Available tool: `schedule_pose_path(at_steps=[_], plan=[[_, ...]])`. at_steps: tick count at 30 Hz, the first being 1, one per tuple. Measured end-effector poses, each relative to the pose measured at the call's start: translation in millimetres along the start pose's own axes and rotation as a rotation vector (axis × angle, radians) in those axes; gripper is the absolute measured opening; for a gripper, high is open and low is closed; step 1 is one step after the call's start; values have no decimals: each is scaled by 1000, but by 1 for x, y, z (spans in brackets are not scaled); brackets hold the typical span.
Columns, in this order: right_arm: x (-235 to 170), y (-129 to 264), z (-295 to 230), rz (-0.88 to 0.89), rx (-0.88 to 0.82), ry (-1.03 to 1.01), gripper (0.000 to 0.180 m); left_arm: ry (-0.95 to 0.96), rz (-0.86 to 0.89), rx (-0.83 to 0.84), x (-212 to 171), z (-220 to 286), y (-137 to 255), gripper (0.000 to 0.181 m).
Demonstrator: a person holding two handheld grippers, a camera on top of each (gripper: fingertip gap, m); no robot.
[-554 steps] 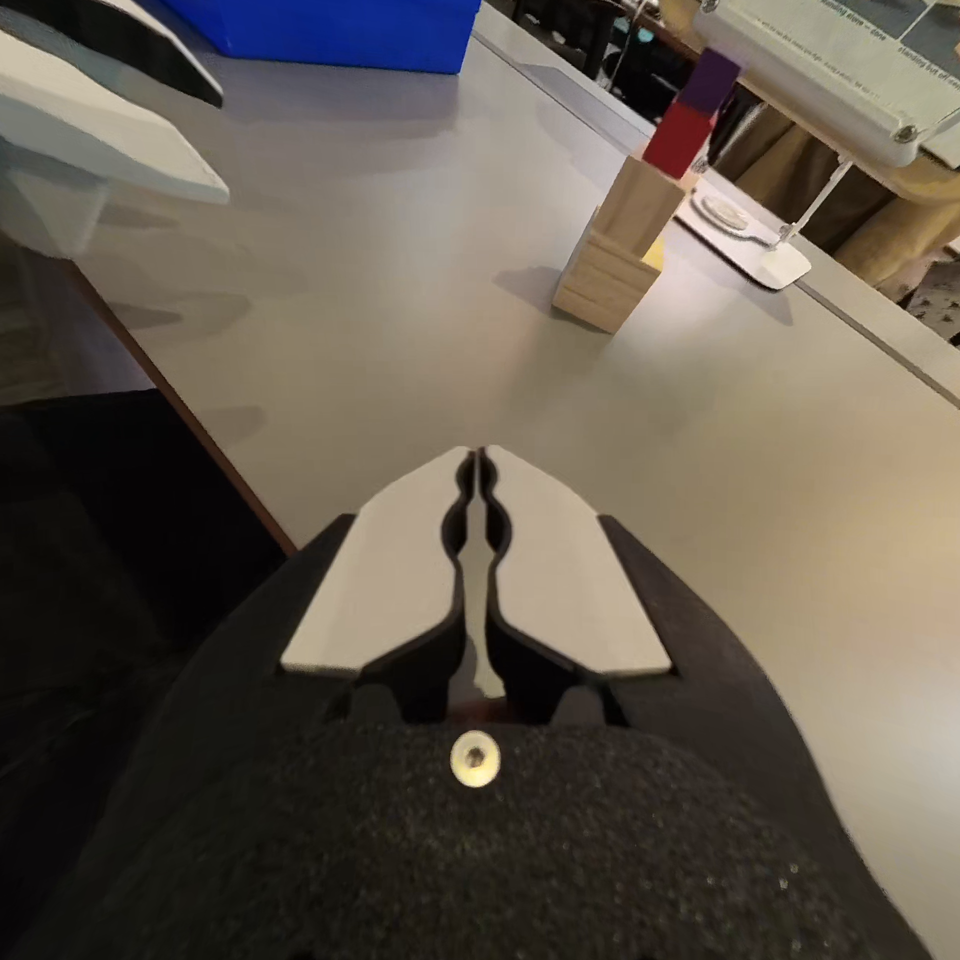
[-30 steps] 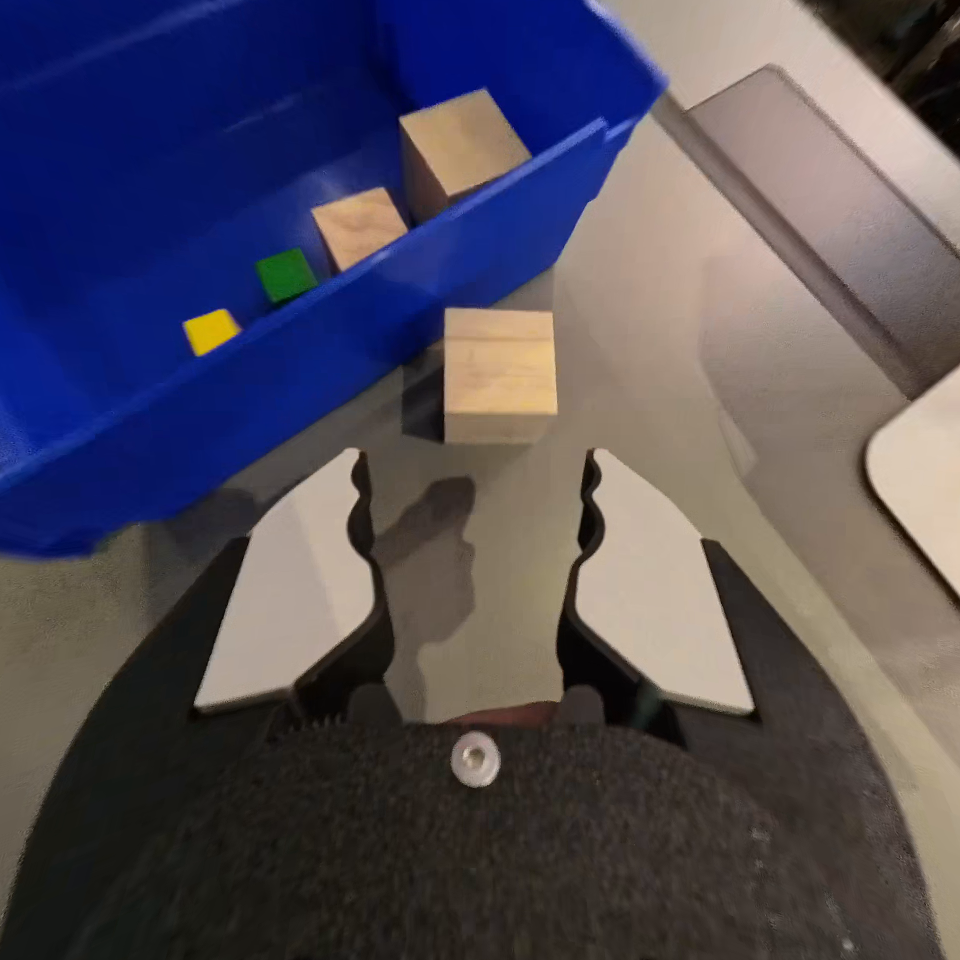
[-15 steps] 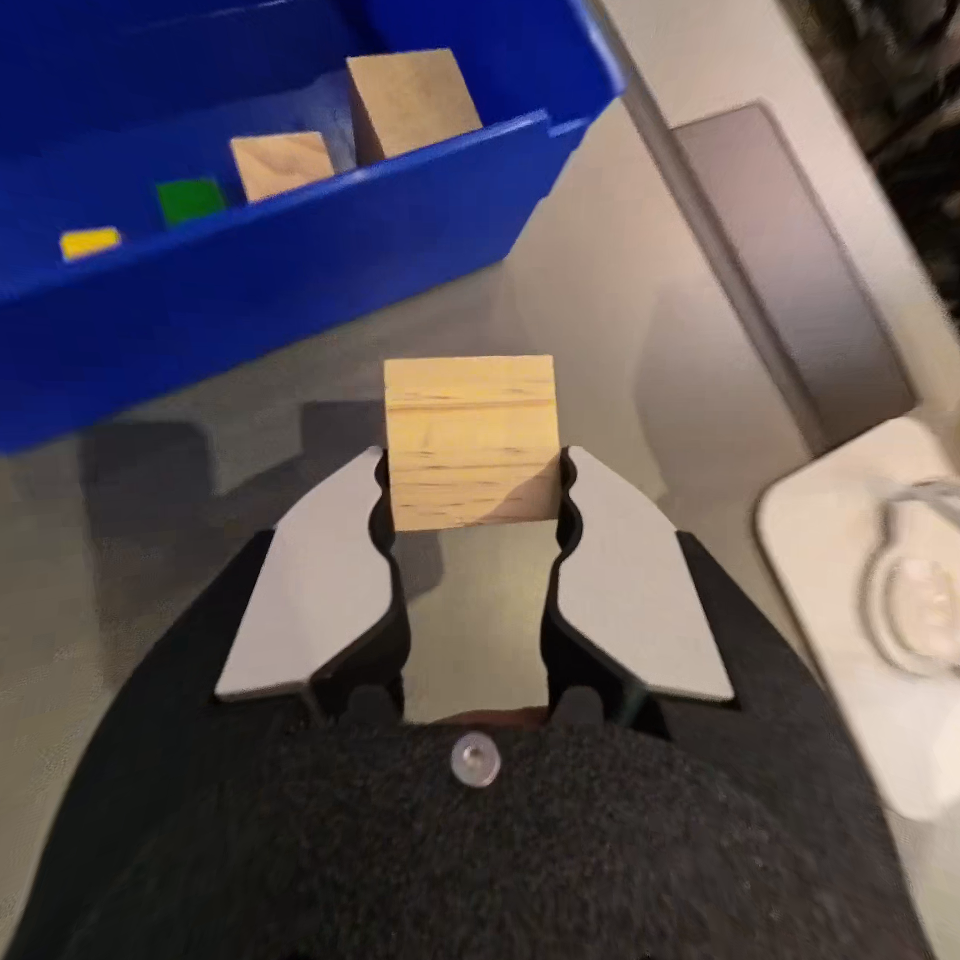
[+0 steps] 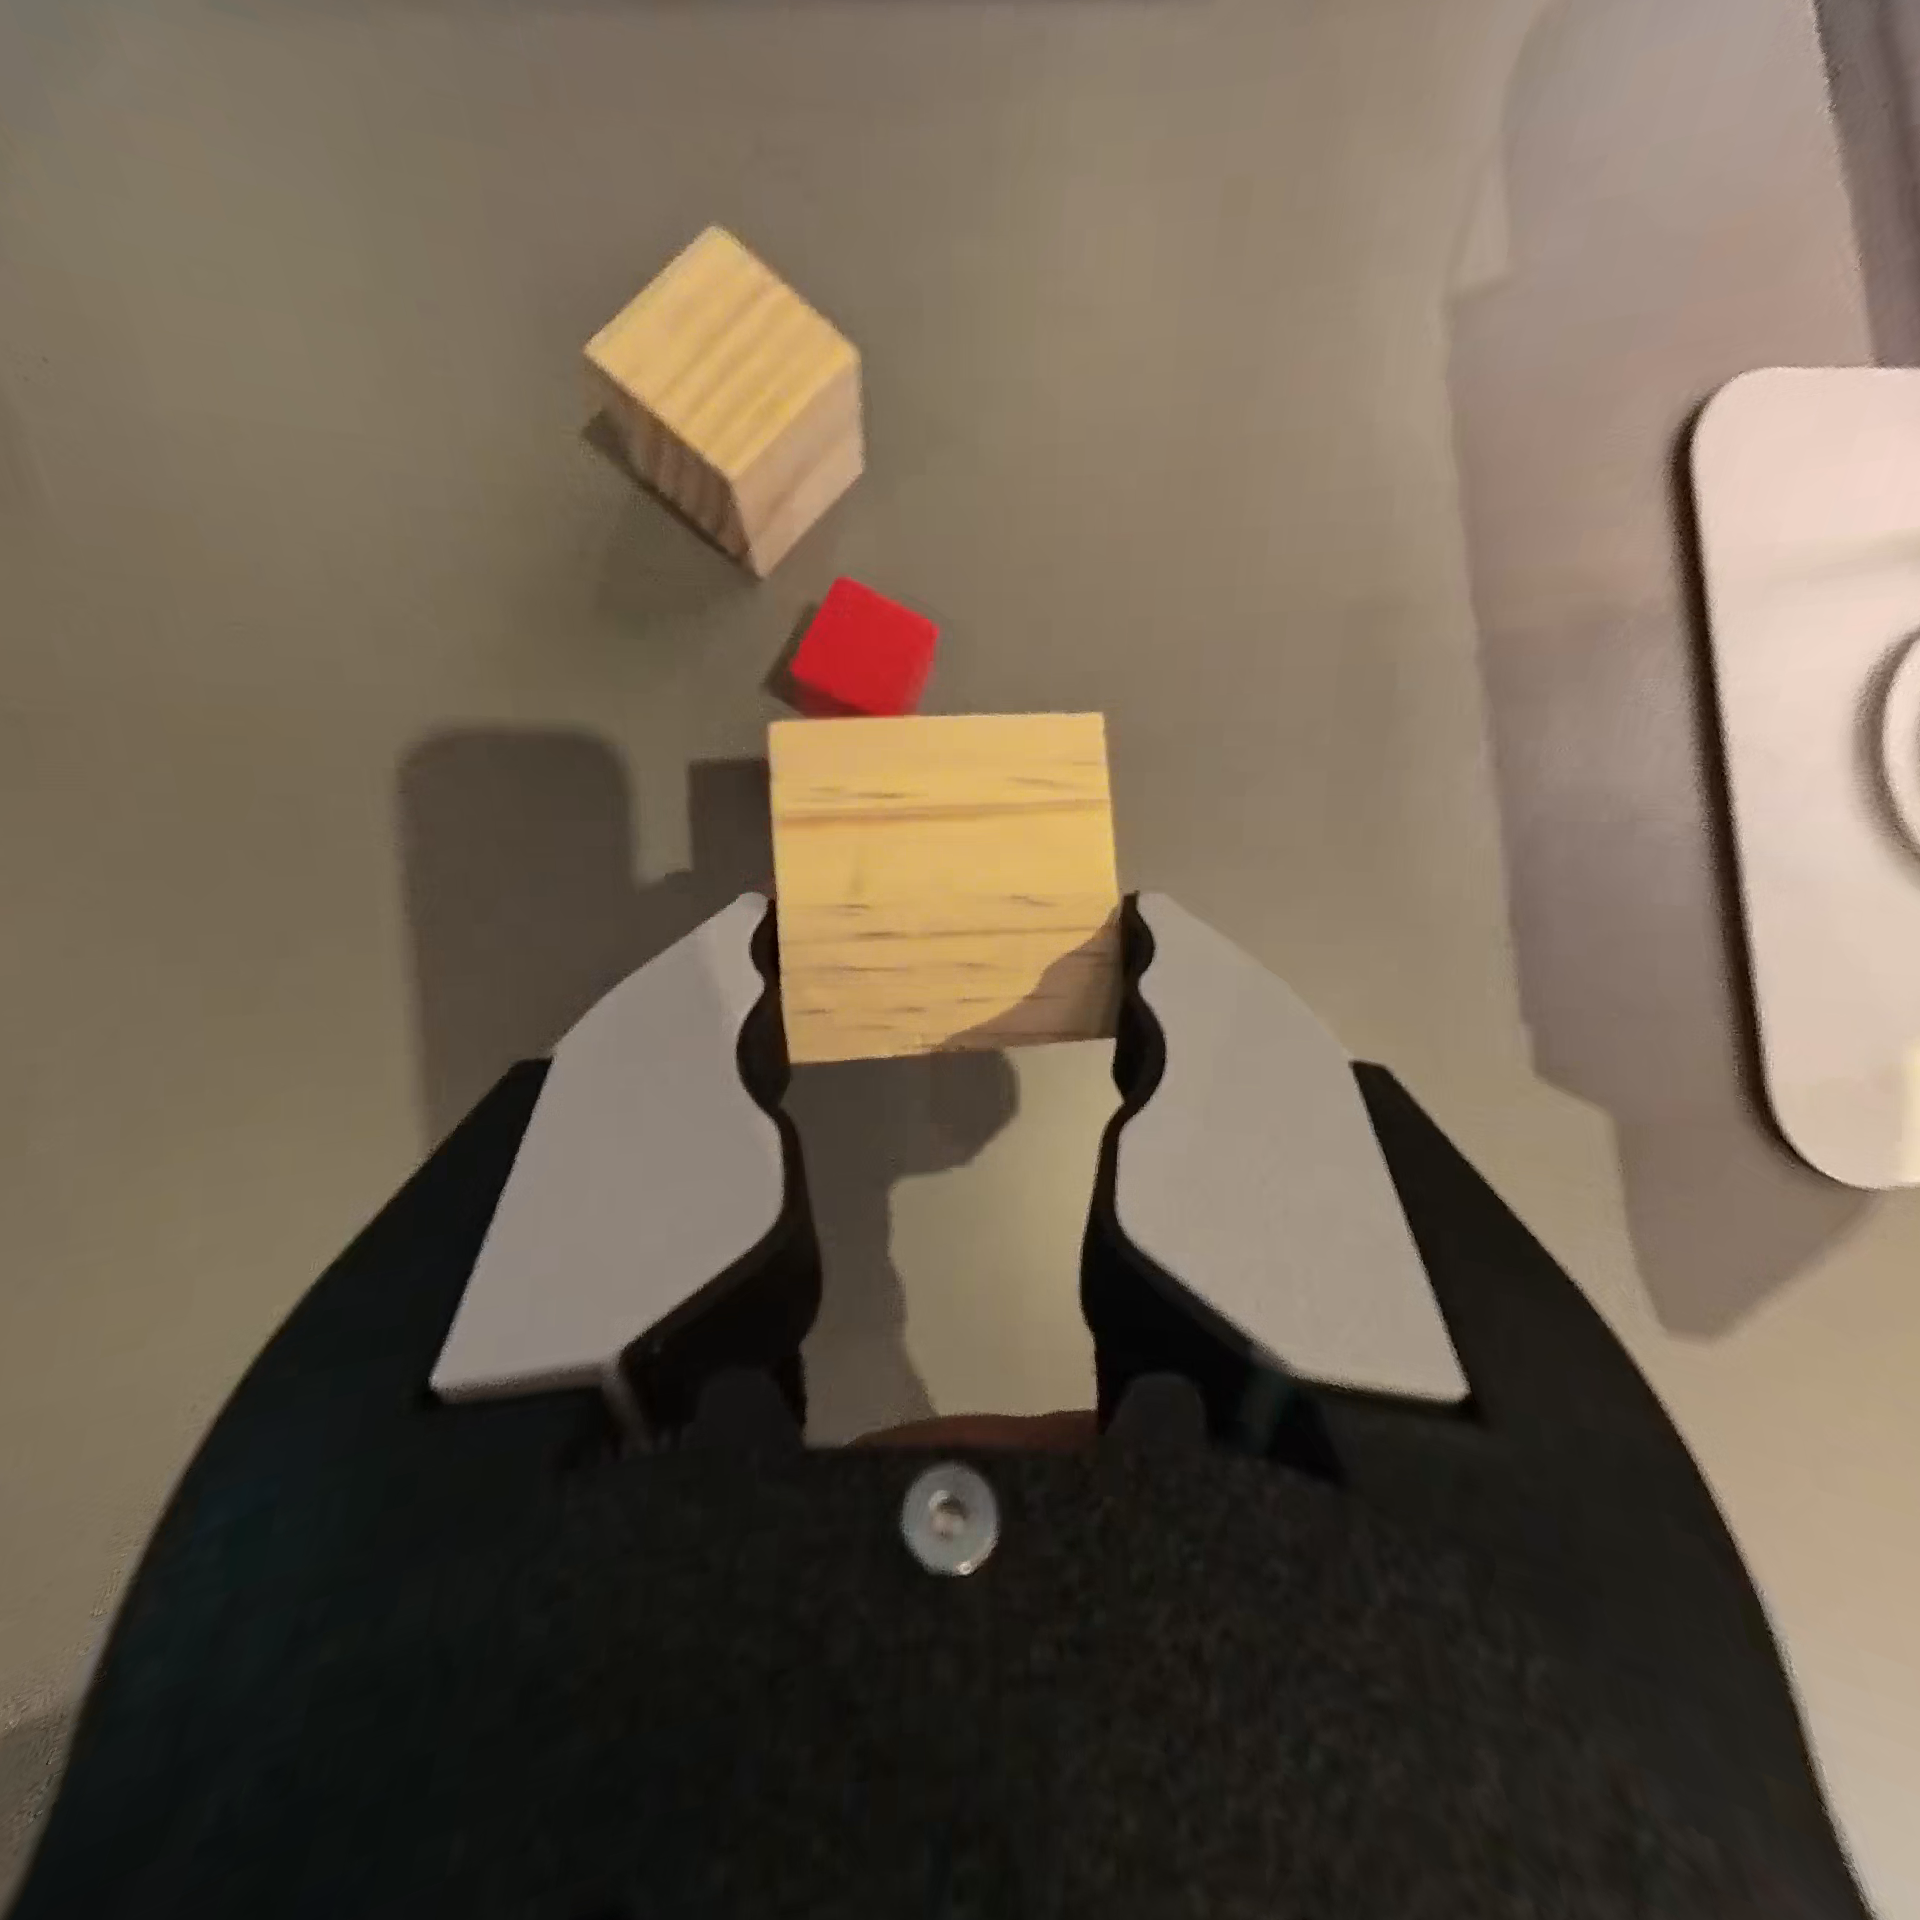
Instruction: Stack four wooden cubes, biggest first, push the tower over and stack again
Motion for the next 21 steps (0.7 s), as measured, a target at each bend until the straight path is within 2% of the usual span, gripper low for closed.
schedule_pose_path(at_steps=[7,9,11,14,17,19,21], plan=[[-13,-24,-22,-13,60,40,60,2,-29,-21,-6,3,-8,47],[-13,-24,-22,9,23,48,64,5,-44,-30,-8,4,-9,48],[-9,-11,-23,51,-27,19,73,18,-54,-44,-10,6,-10,48],[-8,24,-35,144,-190,-61,72,21,-66,-57,-12,7,-9,48],[-22,53,-85,308,-326,-237,65,-2,-71,-42,-9,-2,-8,49],[-37,53,-136,411,-291,-364,63,-28,-62,-11,2,-18,-11,50],[-49,50,-185,486,-235,-452,47,-52,-92,-9,16,-38,-19,58]])
Point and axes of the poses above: each gripper's, where its closed fingertips meet, y back along the fingers, x out of its top, z = x × y across the jaws, the point moved 3 cm from there along y, back along the fingers, and after that the axes turned 4 degrees about z, right-handed, at the moved point
